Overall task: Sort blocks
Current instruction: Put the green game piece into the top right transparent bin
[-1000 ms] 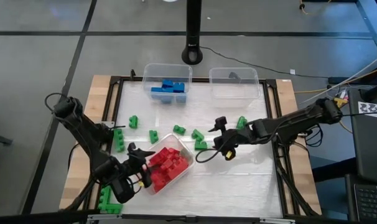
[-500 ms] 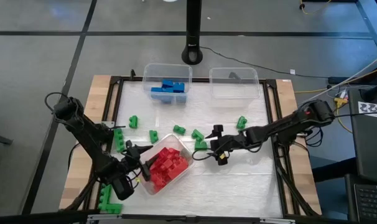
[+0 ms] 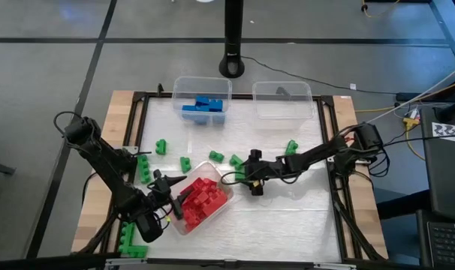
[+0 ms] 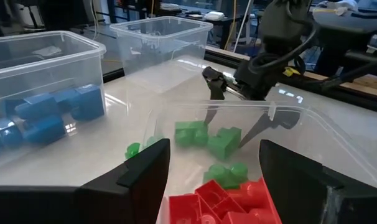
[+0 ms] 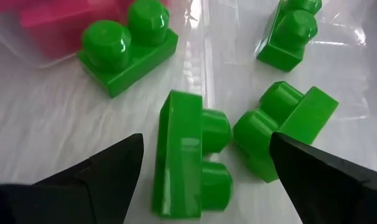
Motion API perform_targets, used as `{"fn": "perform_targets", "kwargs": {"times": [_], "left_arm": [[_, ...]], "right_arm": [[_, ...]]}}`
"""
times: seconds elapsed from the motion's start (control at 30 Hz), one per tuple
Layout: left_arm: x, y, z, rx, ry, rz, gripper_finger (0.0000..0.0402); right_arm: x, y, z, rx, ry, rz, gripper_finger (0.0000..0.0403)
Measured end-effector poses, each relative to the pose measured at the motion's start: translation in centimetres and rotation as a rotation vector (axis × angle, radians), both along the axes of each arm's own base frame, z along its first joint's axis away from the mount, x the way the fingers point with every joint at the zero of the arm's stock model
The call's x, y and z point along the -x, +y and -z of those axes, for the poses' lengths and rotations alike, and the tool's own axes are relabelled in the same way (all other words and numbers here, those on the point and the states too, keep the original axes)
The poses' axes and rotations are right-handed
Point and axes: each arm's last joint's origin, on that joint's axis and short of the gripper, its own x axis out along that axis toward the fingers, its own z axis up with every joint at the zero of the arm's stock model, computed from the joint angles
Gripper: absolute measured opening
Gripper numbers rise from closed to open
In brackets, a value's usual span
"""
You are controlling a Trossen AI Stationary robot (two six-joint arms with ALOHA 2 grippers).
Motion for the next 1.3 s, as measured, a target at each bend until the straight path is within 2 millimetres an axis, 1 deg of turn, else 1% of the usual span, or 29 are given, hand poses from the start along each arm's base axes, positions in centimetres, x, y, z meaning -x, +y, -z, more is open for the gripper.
{"fn": "perform_targets", "kwargs": {"times": [0.17, 0.3, 0.47, 0.6, 0.77, 0.87, 1.03, 1.3], "left_arm": [[0.0, 0.0, 0.0, -0.002, 0.004, 0.003, 0.0235], [0.0, 0.0, 0.0, -0.004, 0.007, 0.003, 0.0235], [0.0, 0.0, 0.0, -0.005, 0.013, 0.006, 0.0235], [0.0, 0.0, 0.0, -0.011, 0.017, 0.007, 0.0235], [0.0, 0.0, 0.0, -0.016, 0.021, 0.008, 0.0235], [0.0, 0.0, 0.0, -0.019, 0.023, 0.009, 0.0235], [0.0, 0.0, 0.0, -0.016, 0.021, 0.008, 0.0235], [0.0, 0.0, 0.0, -0.012, 0.020, 0.008, 0.0235]], "right_arm": [[0.0, 0.0, 0.2, 0.024, 0.005, 0.014, 0.0351], [-0.1, 0.0, -0.1, 0.042, 0.002, -0.003, 0.0351], [-0.5, 0.2, -0.9, 0.044, 0.002, -0.043, 0.0351], [-0.2, 0.5, -2.1, -0.004, 0.017, -0.076, 0.0351], [0.0, 1.3, -1.6, -0.016, 0.036, -0.056, 0.0351], [0.3, 1.1, -0.7, 0.008, 0.080, -0.012, 0.0351], [0.0, 0.4, 0.5, 0.034, 0.098, 0.025, 0.0351], [-0.5, 0.5, 0.7, 0.028, 0.059, -0.004, 0.0350]]}}
